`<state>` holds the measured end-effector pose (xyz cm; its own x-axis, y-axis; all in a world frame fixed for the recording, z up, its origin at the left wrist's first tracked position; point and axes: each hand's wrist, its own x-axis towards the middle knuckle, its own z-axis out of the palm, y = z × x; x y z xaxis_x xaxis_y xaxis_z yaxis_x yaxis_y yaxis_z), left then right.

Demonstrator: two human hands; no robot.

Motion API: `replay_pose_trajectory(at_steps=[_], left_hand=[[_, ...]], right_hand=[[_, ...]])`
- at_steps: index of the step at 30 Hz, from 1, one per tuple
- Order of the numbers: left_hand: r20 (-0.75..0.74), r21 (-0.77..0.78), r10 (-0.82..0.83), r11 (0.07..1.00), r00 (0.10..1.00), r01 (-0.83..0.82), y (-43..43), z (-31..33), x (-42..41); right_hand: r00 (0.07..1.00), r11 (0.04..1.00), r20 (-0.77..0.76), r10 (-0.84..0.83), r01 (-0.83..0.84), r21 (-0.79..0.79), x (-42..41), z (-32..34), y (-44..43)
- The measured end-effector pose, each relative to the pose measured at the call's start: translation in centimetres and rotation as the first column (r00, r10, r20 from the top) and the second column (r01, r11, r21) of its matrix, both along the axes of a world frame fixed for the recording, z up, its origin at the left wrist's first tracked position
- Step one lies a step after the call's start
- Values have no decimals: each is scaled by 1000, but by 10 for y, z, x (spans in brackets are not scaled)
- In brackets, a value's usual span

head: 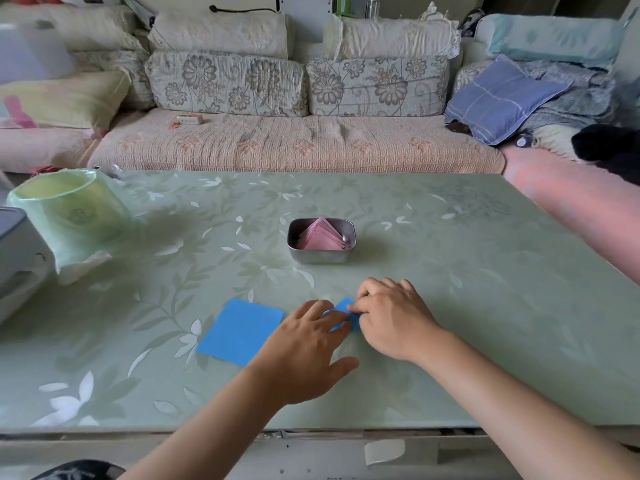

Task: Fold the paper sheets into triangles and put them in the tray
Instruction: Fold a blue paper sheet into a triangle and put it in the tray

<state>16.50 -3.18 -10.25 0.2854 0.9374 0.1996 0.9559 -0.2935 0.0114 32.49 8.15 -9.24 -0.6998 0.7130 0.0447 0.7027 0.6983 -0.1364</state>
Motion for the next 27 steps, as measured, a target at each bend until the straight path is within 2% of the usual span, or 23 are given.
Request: replay_pose_trajectory(at_steps=[5,12,17,21,27], left_hand=[[0,-34,-9,999,1000,9,-7,0,7],[86,-112,31,993,996,-21,-9,-9,6],[143,-110,43,994,989,-27,-9,-13,8],[178,-92,44,995,983,-28,-9,-15,10],[156,-86,69,995,985,-56,-10,-16,12]], right_hand=[[1000,998,-15,-12,12,57,2,-4,-6],[1000,987,-2,-14,15,157,7,-12,-16],[997,969,-80,16,4,245,11,-11,-29],[998,952,-32,48,-36,303,15,-12,-37],[992,970,103,73,-95,224,21,-14,-44]])
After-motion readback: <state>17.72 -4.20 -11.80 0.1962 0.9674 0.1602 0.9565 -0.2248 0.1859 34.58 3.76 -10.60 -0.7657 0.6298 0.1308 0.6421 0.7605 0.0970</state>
